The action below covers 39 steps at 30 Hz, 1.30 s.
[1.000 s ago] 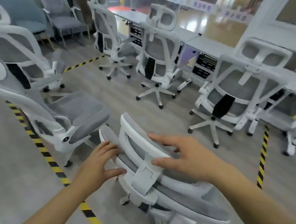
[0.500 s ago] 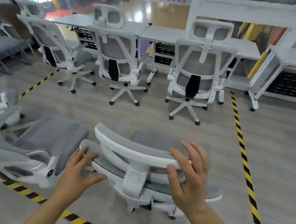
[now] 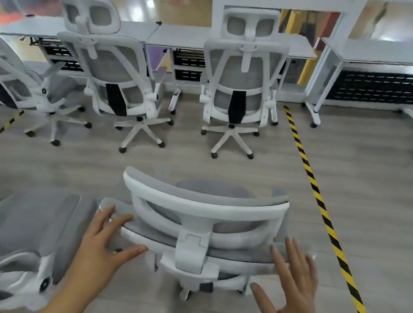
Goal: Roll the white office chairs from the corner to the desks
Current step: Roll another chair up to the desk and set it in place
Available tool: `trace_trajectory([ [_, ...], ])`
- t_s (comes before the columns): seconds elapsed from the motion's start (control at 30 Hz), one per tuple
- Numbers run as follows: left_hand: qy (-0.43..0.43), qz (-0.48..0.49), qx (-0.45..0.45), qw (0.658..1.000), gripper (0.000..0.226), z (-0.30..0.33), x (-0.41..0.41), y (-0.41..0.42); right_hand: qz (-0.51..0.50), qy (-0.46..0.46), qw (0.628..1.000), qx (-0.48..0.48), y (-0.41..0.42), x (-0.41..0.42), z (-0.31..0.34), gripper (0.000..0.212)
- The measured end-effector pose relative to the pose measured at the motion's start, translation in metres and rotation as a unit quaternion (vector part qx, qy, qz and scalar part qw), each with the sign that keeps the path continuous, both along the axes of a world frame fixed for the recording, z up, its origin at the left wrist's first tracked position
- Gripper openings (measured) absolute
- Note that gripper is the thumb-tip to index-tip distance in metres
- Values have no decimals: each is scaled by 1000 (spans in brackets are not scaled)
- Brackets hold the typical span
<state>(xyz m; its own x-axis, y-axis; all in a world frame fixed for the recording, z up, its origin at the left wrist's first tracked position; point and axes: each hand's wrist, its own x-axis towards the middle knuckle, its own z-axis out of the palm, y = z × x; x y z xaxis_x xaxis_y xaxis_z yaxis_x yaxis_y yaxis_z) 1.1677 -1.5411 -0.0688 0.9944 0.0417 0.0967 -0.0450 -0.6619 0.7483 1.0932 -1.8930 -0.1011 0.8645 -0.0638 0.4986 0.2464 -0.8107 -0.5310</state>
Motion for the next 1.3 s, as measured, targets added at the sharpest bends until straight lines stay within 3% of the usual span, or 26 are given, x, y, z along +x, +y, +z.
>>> trace_trajectory([
  [0.07,15,-25,21,999,56,-1,18,5,-38,11,998,-52,5,-5,-11,58],
  [0.2,32,-46,51,997,60,-4,45,6,-113,47,991,-58,21,11,-7,57],
  [0.33,-6,-68,138,988,74,-12,75,-1,-122,70,990,-30,14,30,-4,59],
  [0.47,-24,-62,189,980,70,-21,101,-17,-105,96,990,7,-9,63,4,55],
  [0.7,-41,-113,149,982,55,-44,142,-33,-123,124,985,-16,-51,117,4,62],
  [0.9,-3,-83,112,990,44,-38,178,-49,-181,110,977,-18,-57,156,-9,61],
  [1.13,30,-48,40,998,36,-14,183,-71,-168,91,980,-45,-69,175,-15,55],
  [1.3,33,-18,82,996,36,-10,188,-87,-135,38,990,3,-81,192,-20,53],
])
